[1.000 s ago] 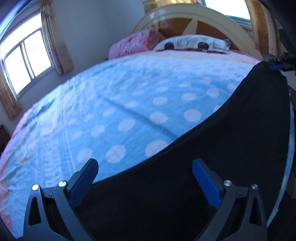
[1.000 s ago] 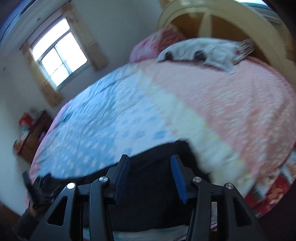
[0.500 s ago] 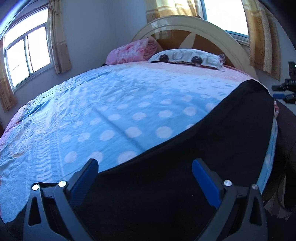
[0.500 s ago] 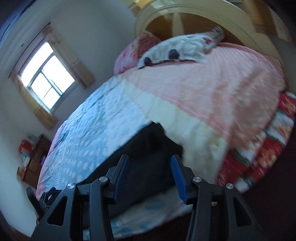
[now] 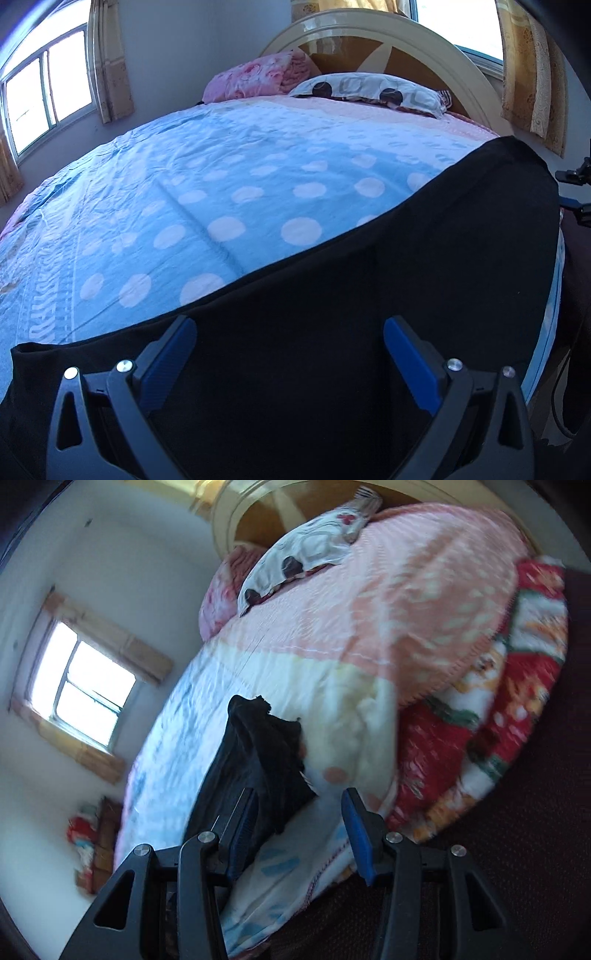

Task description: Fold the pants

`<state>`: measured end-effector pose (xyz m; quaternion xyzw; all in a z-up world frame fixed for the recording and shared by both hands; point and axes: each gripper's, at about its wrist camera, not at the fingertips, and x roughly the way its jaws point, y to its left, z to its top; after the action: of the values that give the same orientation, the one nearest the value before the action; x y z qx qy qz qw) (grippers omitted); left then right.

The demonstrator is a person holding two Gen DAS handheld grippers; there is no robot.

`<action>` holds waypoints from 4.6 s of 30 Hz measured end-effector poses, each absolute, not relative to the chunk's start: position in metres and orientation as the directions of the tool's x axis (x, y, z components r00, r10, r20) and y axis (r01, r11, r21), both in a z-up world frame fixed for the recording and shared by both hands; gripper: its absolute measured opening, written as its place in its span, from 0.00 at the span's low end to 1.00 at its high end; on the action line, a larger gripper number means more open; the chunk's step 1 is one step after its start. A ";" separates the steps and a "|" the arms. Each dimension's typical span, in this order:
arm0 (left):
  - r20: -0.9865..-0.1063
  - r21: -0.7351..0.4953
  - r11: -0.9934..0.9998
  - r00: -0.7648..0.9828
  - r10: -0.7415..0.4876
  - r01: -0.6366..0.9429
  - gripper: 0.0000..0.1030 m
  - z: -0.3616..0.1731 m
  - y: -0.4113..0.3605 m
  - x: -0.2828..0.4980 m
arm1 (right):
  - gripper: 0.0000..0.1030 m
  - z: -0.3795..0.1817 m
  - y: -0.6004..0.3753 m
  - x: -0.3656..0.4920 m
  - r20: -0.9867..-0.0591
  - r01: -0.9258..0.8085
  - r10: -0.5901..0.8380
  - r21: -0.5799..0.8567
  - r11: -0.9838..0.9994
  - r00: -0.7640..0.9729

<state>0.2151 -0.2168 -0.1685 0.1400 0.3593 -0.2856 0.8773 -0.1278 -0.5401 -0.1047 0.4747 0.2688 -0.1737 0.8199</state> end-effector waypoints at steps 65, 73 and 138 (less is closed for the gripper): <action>-0.677 -0.442 0.639 0.233 -0.698 0.629 0.13 -0.153 -0.303 0.209 | 0.42 -0.092 -0.377 -0.047 -0.503 0.106 0.059 0.293 0.950 0.862; -0.669 -0.409 0.666 0.292 -0.684 0.624 0.11 -0.124 -0.241 0.202 | 0.43 -0.093 -0.391 -0.054 -0.473 0.141 0.035 0.332 0.933 0.880; -0.677 0.067 0.978 0.729 -0.101 0.197 0.88 -0.139 0.016 0.162 | 0.51 -0.078 -0.199 0.152 -0.699 -0.227 0.452 0.396 0.890 0.554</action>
<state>0.1616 0.0163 -0.1393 0.0670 0.3590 -0.0803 0.9275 0.1524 -0.1994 -0.0776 0.1307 0.4303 0.1949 0.8716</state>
